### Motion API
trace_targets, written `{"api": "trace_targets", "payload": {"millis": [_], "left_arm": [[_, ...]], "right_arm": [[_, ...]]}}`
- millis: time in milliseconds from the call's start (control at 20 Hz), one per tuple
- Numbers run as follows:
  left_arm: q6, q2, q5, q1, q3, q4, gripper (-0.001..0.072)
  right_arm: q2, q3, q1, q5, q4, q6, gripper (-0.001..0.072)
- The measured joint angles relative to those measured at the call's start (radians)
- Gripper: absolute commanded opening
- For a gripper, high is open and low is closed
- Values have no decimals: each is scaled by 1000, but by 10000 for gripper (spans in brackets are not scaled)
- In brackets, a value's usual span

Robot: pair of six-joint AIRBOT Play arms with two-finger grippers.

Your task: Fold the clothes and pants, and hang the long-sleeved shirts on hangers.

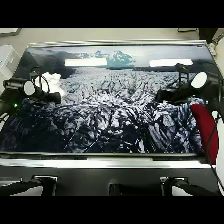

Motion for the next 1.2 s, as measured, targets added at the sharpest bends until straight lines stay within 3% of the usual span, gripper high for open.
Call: {"api": "trace_targets", "payload": {"millis": [950,1200], "left_arm": [[-14,-5,54,0,0,-13,717],[37,-67,256,41,105,-44,720]], "right_arm": [[0,0,0,27,-8,14,686],[0,0,0,-11,-11,19,685]]}}
